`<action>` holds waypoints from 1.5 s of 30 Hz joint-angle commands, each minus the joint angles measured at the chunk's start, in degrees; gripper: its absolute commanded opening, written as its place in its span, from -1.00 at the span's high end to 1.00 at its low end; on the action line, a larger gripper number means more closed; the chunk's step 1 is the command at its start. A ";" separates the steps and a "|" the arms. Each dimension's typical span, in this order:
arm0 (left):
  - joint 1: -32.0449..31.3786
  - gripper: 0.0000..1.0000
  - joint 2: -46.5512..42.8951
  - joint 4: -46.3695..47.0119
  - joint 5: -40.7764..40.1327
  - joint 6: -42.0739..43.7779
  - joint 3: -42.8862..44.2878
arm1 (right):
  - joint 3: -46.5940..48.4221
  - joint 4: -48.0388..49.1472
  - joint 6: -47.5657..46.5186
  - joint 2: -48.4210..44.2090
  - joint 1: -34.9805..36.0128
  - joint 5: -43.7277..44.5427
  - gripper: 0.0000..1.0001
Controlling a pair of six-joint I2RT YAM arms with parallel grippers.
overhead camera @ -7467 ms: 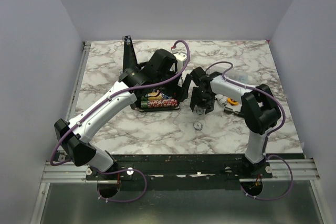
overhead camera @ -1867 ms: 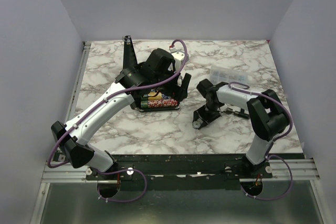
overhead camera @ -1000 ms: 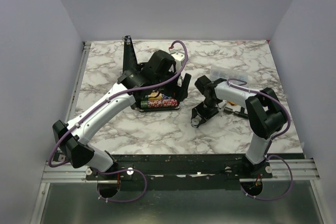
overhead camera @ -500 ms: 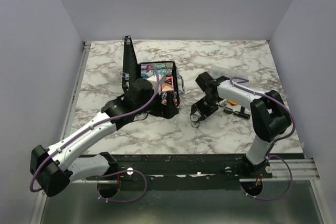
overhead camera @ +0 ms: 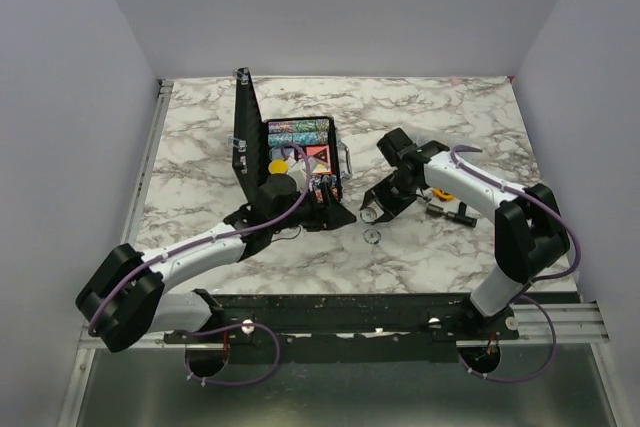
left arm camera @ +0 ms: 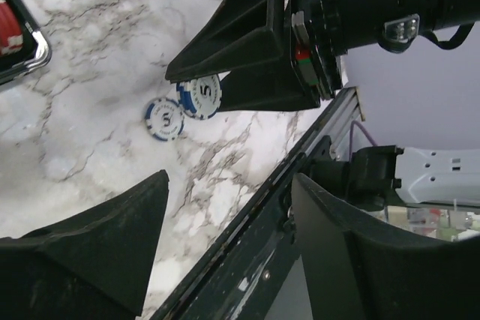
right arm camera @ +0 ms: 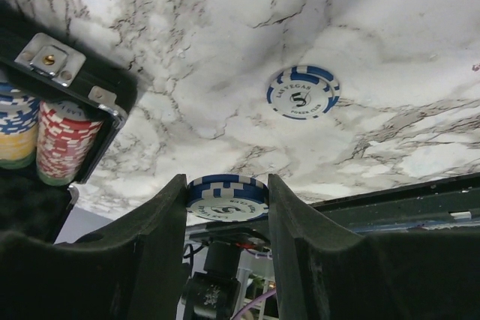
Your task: Pack up texas hold em set
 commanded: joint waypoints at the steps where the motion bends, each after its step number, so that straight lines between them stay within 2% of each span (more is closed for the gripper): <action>1: 0.36 -0.26 5.92 14.70 2.33 -5.31 -0.65 | 2.57 -1.43 -0.39 -1.83 0.00 -1.22 0.99; 7: 0.81 -0.16 11.95 17.94 2.85 -7.06 0.52 | 3.33 -2.06 -0.48 -1.93 0.04 -1.81 0.99; 17: 2.04 -0.15 19.89 24.78 6.51 -10.49 1.99 | 4.87 -2.64 -0.44 -1.95 0.04 -2.02 0.99; 33: 2.12 0.23 24.13 25.57 7.09 -8.96 5.54 | 3.78 -0.41 -0.44 -1.83 0.04 -3.78 0.99; 39: 2.14 0.56 24.64 25.26 7.53 -8.89 6.10 | 2.78 0.42 -0.58 -2.12 0.04 -3.87 0.99; 41: 2.17 0.79 24.48 24.53 7.36 -8.55 6.14 | 1.71 2.07 -0.84 -2.62 0.02 -4.20 0.99; 42: 2.18 0.99 24.31 23.87 7.20 -8.31 6.21 | 0.85 3.34 -1.18 -2.94 0.04 -4.30 0.99; 43: 2.13 1.00 24.06 22.81 6.63 -7.98 6.30 | 0.01 4.80 -1.58 -3.27 0.04 -4.39 0.94; 44: 2.13 1.00 23.76 21.62 6.35 -7.37 6.45 | -0.66 5.89 -2.15 -3.62 0.04 -4.18 0.77; 45: 2.15 1.00 23.43 20.06 6.07 -6.62 6.64 | -1.21 7.10 -2.85 -4.07 0.04 -3.57 0.49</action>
